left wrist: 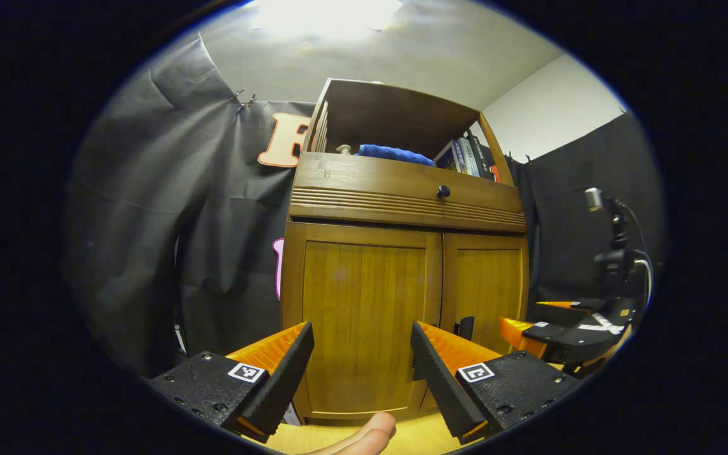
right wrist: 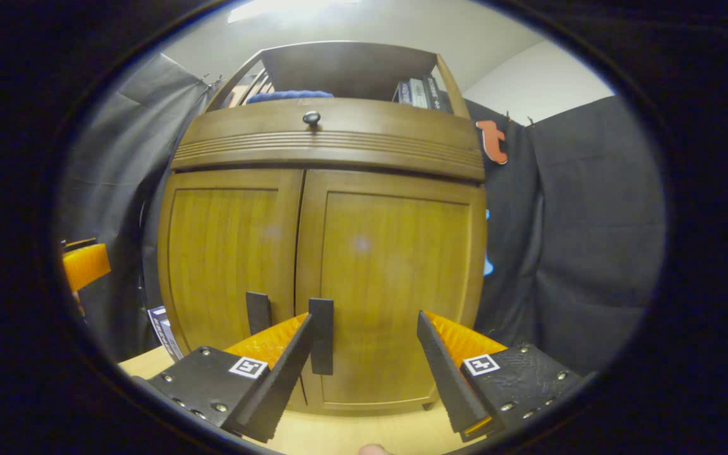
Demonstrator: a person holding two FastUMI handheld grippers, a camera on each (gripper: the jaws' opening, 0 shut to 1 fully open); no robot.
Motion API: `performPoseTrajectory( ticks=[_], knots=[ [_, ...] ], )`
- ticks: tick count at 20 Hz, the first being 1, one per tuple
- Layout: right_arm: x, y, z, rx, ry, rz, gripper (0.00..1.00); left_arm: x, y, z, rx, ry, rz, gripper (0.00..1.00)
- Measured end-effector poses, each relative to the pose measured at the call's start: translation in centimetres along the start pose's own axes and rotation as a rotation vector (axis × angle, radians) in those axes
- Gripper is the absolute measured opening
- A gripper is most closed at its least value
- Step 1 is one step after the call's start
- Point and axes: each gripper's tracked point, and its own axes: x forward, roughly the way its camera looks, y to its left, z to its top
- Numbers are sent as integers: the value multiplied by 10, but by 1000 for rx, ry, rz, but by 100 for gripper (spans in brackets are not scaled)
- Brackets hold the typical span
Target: Open the right door of the double-door shoe cabinet with the right hand, and open the left door with the left hand.
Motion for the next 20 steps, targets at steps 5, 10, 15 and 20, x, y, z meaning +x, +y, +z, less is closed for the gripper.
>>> performPoseTrajectory(
  ticks=[5, 10, 15, 20],
  knots=[
    [44, 30, -24, 17, 62, 81, 97, 0, 19, 8, 5, -31, 37, 92],
    [71, 47, -28, 5, 75, 64, 87, -6, 39, 13, 14, -41, 92, 92],
    [71, 48, -38, 24, 121, 72, 38, -14, 33, 18, -1, -49, 89, 92],
    [73, 46, -50, 66, 146, 77, 29, -13, 20, 14, -9, -33, 50, 92]
  ],
)
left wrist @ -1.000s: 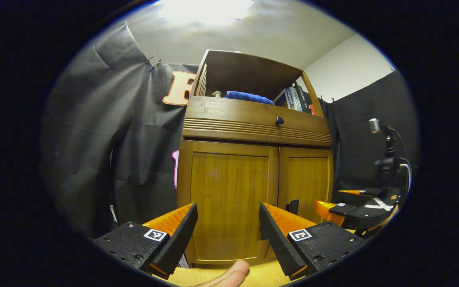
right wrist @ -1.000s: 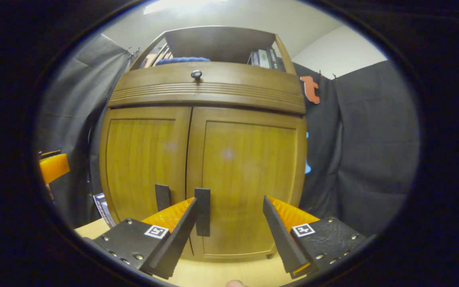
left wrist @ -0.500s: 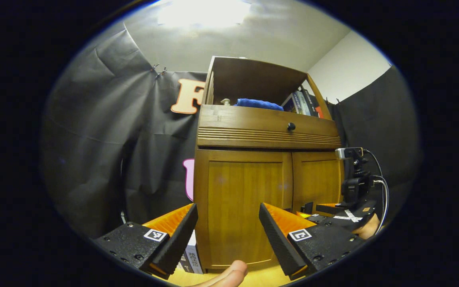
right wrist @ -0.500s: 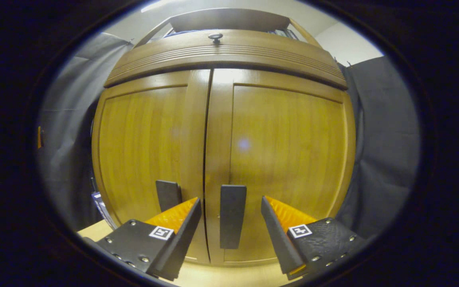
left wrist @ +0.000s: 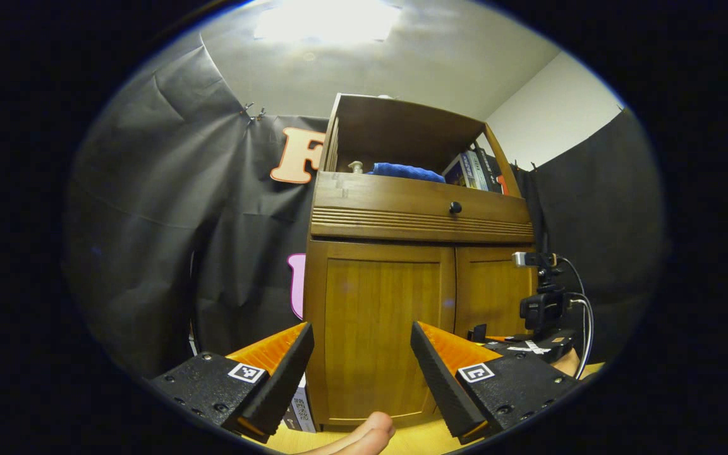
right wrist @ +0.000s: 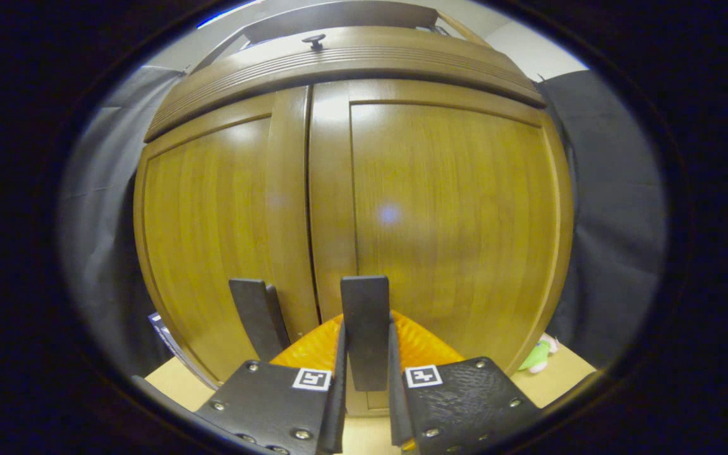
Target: Open the right door of the double-door shoe cabinet with the right hand, and open the left door with the left hand.
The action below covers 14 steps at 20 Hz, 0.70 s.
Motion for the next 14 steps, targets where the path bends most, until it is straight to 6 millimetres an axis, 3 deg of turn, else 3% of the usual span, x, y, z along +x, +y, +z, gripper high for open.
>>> performPoseTrajectory(
  ticks=[7, 8, 10, 14],
  knots=[
    [-9, 3, 3, 22, -12, 76, 29, 8, -1, -8, 8, 19, 16, 92],
    [-3, 1, 1, 13, -10, 80, 19, 9, -3, -10, 11, 25, 12, 92],
    [-5, 2, 1, 8, -12, 85, 19, 11, -9, -12, 20, 30, 2, 95],
    [-15, 0, 6, 24, -8, 121, 19, 13, -6, -14, 35, 30, 10, 92]
  ],
)
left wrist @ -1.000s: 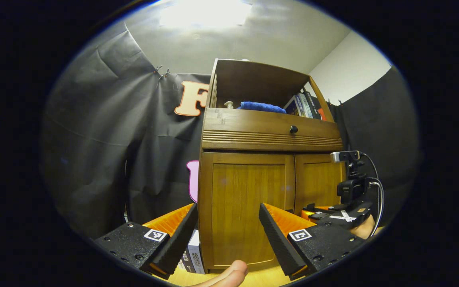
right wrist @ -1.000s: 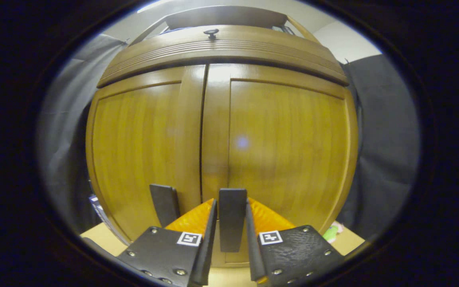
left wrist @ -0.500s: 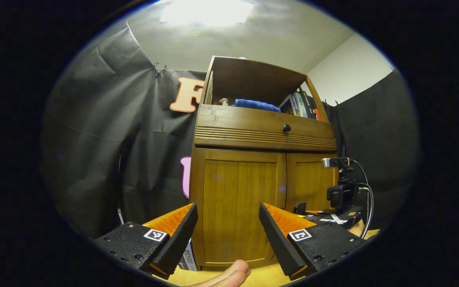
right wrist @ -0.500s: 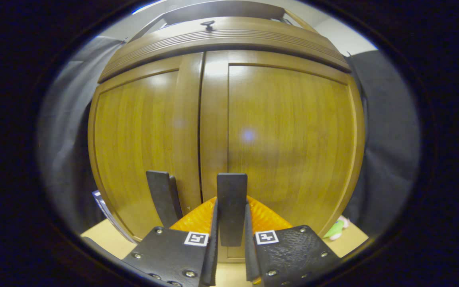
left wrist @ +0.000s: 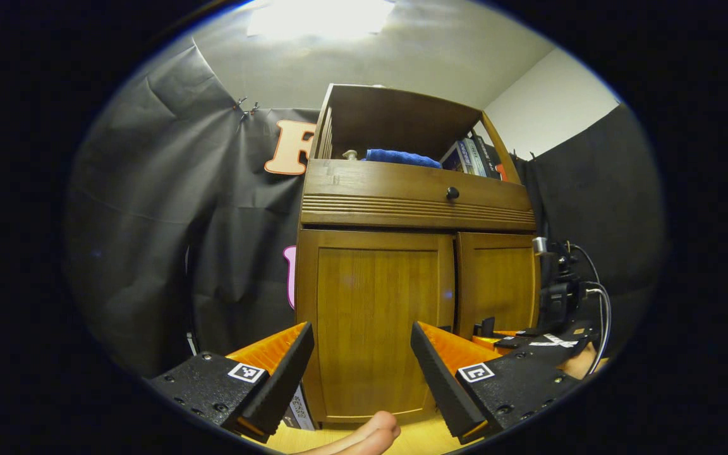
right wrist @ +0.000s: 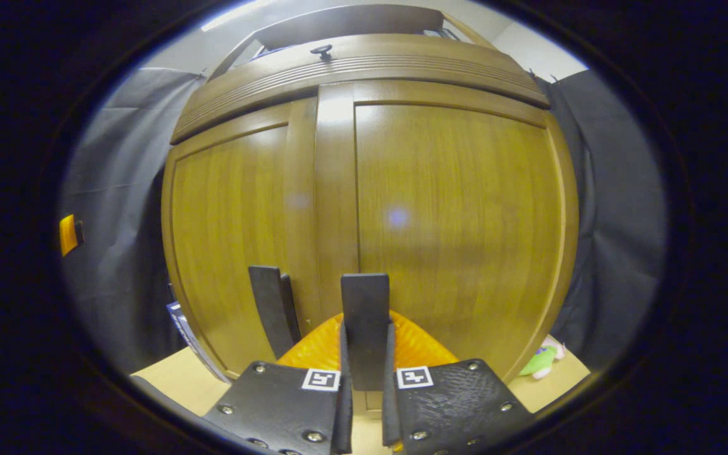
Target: Open the right door of the double-door shoe cabinet with the right hand, and open the left door with the left hand.
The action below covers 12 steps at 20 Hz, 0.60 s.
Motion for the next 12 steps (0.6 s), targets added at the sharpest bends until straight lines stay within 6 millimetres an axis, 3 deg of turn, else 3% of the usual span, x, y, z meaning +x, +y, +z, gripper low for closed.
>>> performPoseTrajectory(
  ticks=[3, 6, 7, 8, 12],
  knots=[
    [-11, -1, 5, 1, 1, 17, 19, 2, 3, -1, 6, -1, 7, 92],
    [-34, -5, -4, 0, 6, 30, 18, 4, 2, -5, -3, 16, 11, 92],
    [-37, -6, -4, 2, 10, 33, 23, 5, -1, -8, -5, 24, 7, 92],
    [-41, -8, -4, 2, 11, 35, 18, 5, -6, -11, -6, 34, -3, 92],
    [-66, -16, -6, -9, 20, 35, 18, 7, -25, -18, 17, 57, -56, 95]
  ],
)
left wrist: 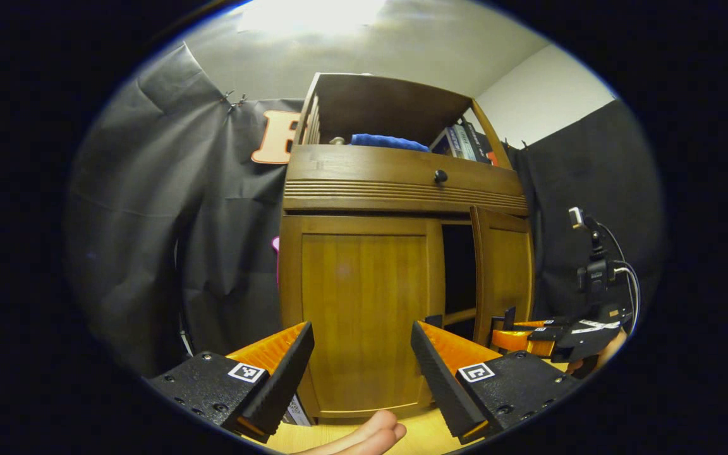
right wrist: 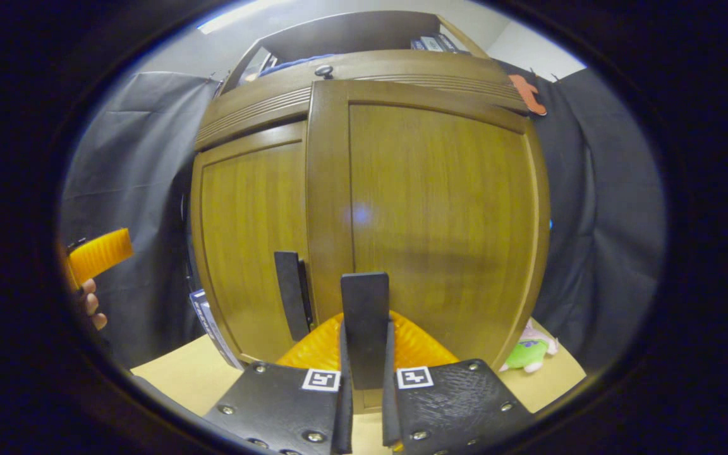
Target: Open the right door of the double-door shoe cabinet with the right hand, and open the left door with the left hand.
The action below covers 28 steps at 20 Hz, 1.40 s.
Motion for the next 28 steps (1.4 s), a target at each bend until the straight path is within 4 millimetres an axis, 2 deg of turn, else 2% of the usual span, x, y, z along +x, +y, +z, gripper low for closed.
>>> performPoseTrajectory(
  ticks=[1, 2, 5, 6, 7, 8, 12, 17, 22, 23, 28],
  knots=[
    [-7, -4, 1, 3, -1, -2, 18, 0, -2, -2, 4, 4, -3, 92],
    [-15, -6, -1, 8, 3, -2, 18, 1, -4, -2, 4, 4, -2, 96],
    [-37, -17, -3, 2, 2, -11, 19, 2, -9, -3, 16, -1, 0, 93],
    [-45, -22, -2, 2, 1, -16, 23, 2, -11, -4, 22, 1, 0, 95],
    [-51, -26, -2, 5, -3, -21, 23, 2, -12, -5, 25, 3, 1, 95],
    [-56, -29, -2, 8, -5, -23, 18, 3, -14, -5, 24, 6, 1, 95],
    [-67, -36, -9, 2, -3, -41, 18, 4, -17, -9, 1, 23, 0, 95],
    [-79, -46, -8, 18, -22, -71, 18, 3, -15, -10, 15, 18, 3, 93],
    [-94, -60, -8, 33, -50, -112, 17, 0, -22, -9, 7, 20, -30, 93],
    [-98, -62, -9, 27, -52, -123, 18, -1, -23, -7, 5, 18, -36, 95],
    [-115, -79, -10, -40, -65, -196, 17, -3, -24, -6, -2, 10, -41, 93]
  ],
)
